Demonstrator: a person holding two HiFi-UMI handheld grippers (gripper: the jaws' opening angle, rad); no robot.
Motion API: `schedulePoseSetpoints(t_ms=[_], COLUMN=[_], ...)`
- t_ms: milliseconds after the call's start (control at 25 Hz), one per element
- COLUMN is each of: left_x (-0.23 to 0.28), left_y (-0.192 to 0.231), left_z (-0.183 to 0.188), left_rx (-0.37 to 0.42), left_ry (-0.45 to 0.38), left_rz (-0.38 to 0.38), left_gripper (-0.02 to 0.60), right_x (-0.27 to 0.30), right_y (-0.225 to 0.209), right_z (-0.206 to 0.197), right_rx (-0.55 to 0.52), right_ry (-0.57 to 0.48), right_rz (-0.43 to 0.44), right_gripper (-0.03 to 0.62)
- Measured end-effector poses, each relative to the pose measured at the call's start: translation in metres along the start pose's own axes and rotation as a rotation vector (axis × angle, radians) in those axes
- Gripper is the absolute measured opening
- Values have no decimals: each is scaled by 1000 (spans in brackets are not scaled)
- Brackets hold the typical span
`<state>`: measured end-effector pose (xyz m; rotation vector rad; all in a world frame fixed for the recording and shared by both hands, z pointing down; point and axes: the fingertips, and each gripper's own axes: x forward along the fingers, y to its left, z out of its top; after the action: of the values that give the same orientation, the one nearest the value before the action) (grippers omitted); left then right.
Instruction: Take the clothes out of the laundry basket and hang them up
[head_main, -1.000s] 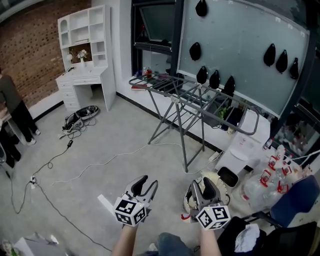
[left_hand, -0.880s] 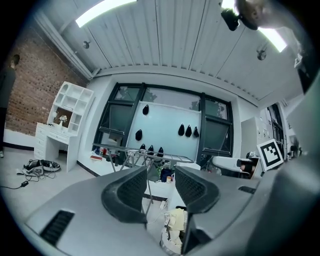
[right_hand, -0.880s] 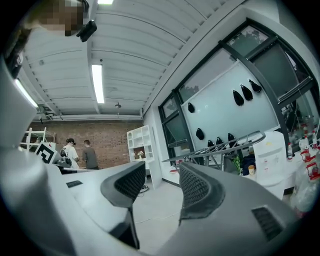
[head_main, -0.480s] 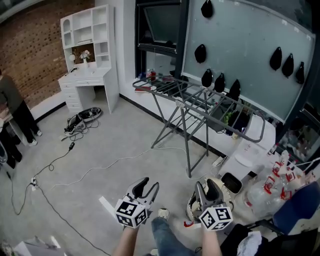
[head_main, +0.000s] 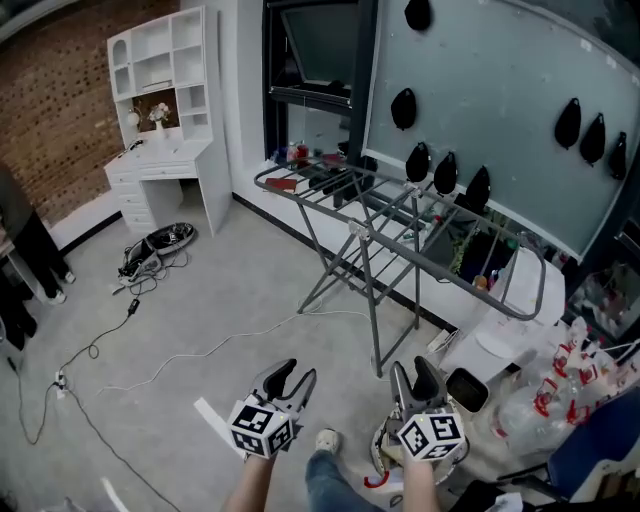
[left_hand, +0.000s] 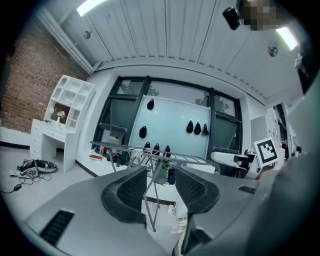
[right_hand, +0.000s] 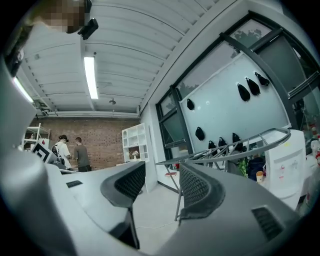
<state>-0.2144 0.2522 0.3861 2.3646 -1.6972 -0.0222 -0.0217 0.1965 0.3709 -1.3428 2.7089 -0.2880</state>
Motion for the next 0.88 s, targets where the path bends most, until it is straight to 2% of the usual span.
schedulePoseSetpoints(t_ms=[440,880], left_x=[205,310], left_y=[90,113], left_z=[50,73], left_rx=[20,23], left_ry=[11,30], left_rz=[-22,-109], left_gripper=[175,176], right_x=[186,256], right_y=[-114,-170], right_z=[30,41], right_rx=[-19,-30], right_ry=[5,8], right_rz=[-44,-108], right_gripper=[196,196])
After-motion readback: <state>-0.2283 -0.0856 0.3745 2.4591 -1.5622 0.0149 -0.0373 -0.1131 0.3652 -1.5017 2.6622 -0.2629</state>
